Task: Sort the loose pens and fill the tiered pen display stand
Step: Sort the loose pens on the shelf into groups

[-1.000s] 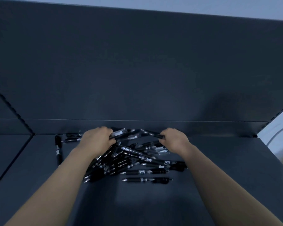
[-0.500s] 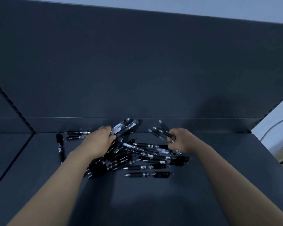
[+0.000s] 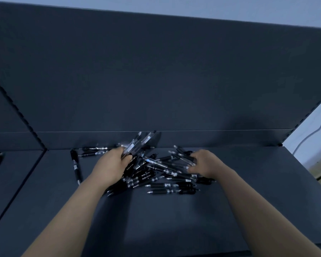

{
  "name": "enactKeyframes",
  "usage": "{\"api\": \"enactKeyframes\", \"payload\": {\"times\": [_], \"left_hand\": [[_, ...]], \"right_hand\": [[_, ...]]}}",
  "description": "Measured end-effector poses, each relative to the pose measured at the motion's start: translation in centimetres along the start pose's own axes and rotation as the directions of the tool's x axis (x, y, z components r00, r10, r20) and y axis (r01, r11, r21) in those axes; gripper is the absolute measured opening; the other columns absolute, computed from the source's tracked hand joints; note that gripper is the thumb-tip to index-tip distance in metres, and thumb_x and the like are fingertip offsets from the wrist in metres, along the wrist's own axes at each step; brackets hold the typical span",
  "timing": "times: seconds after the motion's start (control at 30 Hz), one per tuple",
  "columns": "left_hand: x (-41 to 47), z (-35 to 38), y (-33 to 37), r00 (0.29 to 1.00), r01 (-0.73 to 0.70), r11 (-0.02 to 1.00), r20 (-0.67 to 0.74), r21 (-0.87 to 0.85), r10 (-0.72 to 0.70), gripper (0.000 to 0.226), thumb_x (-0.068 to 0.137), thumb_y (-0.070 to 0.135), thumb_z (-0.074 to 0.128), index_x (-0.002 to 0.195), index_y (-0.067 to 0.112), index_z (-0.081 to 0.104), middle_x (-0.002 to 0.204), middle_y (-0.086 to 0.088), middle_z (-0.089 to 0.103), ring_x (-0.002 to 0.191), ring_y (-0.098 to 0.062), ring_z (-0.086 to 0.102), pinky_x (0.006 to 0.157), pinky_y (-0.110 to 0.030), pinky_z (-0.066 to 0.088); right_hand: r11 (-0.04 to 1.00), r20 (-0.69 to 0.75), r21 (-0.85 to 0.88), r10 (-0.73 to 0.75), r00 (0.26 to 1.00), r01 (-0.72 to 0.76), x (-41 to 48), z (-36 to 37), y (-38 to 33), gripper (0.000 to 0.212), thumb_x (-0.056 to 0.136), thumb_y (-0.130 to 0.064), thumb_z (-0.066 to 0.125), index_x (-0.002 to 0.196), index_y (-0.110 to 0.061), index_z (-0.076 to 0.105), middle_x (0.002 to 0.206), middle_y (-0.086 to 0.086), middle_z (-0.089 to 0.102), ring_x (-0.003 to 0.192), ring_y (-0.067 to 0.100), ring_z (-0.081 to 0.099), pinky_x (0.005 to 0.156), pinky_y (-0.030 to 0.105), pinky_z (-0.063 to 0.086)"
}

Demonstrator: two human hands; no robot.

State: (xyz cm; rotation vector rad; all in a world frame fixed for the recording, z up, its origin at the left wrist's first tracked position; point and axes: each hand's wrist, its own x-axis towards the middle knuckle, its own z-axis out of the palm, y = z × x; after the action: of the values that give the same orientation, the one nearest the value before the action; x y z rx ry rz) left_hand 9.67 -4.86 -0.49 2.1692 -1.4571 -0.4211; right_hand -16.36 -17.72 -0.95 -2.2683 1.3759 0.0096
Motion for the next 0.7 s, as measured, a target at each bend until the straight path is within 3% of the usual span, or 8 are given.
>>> {"api": "enactKeyframes", "payload": {"times": [0.13, 0.33, 0.43, 0.5, 0.6, 0.7], "left_hand": [[-0.3, -0.3, 0.1, 0.999, -0.003, 1.0, -0.032, -0.013, 0.003, 0.022, 0.098, 0.029, 0.049, 0.095, 0.009, 0.057, 0.079, -0.004, 0.058, 0.077, -0.024, 0.055, 0.066, -0.033, 0.039], [-0.6, -0.7, -0.3, 1.0, 0.008, 0.997, -0.016, -0.079, -0.009, 0.02, 0.099, 0.029, 0.047, 0.09, 0.013, 0.054, 0.071, 0.001, 0.053, 0.066, -0.016, 0.049, 0.058, -0.031, 0.035], [-0.7, -0.8, -0.8, 1.0, 0.021, 0.993, 0.011, -0.117, -0.02, 0.021, 0.098, 0.032, 0.048, 0.086, 0.016, 0.053, 0.071, 0.003, 0.053, 0.065, -0.014, 0.049, 0.059, -0.031, 0.038], [-0.7, -0.8, -1.1, 0.999, 0.033, 0.994, 0.04, -0.106, -0.029, 0.027, 0.098, 0.036, 0.046, 0.088, 0.013, 0.055, 0.076, 0.0, 0.058, 0.072, -0.019, 0.055, 0.066, -0.034, 0.043], [-1.1, -0.8, -1.2, 0.997, 0.041, 0.994, 0.071, -0.105, -0.034, 0.034, 0.1, 0.037, 0.041, 0.089, 0.008, 0.056, 0.079, -0.003, 0.061, 0.076, -0.02, 0.057, 0.068, -0.032, 0.042], [-1.9, -0.8, -1.1, 0.997, 0.038, 0.99, 0.066, -0.137, -0.029, 0.033, 0.101, 0.033, 0.04, 0.087, 0.007, 0.056, 0.076, -0.001, 0.063, 0.072, -0.019, 0.059, 0.067, -0.032, 0.043]], "right_hand": [[1.0, -0.111, 0.002, -0.003, 0.994, 0.004, 0.3, -0.7, 0.0, 0.014, 0.085, -0.022, 0.066, 0.091, -0.014, 0.056, 0.074, -0.004, 0.055, 0.074, 0.021, 0.056, 0.06, 0.029, 0.041], [0.989, -0.134, -0.149, -0.032, 0.99, 0.012, 1.8, 1.0, -1.6, 0.026, 0.091, -0.029, 0.062, 0.115, -0.02, 0.065, 0.076, -0.006, 0.058, 0.076, 0.019, 0.06, 0.064, 0.026, 0.041], [0.982, -0.112, -0.189, 0.004, 0.994, -0.026, 2.3, 1.4, -2.0, 0.038, 0.093, -0.032, 0.061, 0.128, -0.018, 0.059, 0.1, 0.002, 0.062, 0.094, 0.024, 0.063, 0.073, 0.029, 0.044], [0.973, -0.088, -0.225, 0.03, 0.996, -0.049, 2.2, 1.3, -2.0, 0.037, 0.093, -0.035, 0.06, 0.124, -0.016, 0.06, 0.116, 0.007, 0.057, 0.102, 0.027, 0.061, 0.078, 0.032, 0.047], [0.976, -0.097, -0.202, 0.065, 0.993, -0.083, 1.4, 1.3, -1.9, 0.024, 0.093, -0.035, 0.057, 0.104, -0.015, 0.063, 0.095, 0.002, 0.06, 0.096, 0.025, 0.062, 0.071, 0.03, 0.042], [0.99, -0.109, -0.117, 0.063, 0.992, -0.076, 0.0, 0.9, -2.6, 0.014, 0.094, -0.035, 0.054, 0.094, -0.022, 0.06, 0.077, -0.004, 0.055, 0.078, 0.019, 0.055, 0.064, 0.029, 0.039]]}}
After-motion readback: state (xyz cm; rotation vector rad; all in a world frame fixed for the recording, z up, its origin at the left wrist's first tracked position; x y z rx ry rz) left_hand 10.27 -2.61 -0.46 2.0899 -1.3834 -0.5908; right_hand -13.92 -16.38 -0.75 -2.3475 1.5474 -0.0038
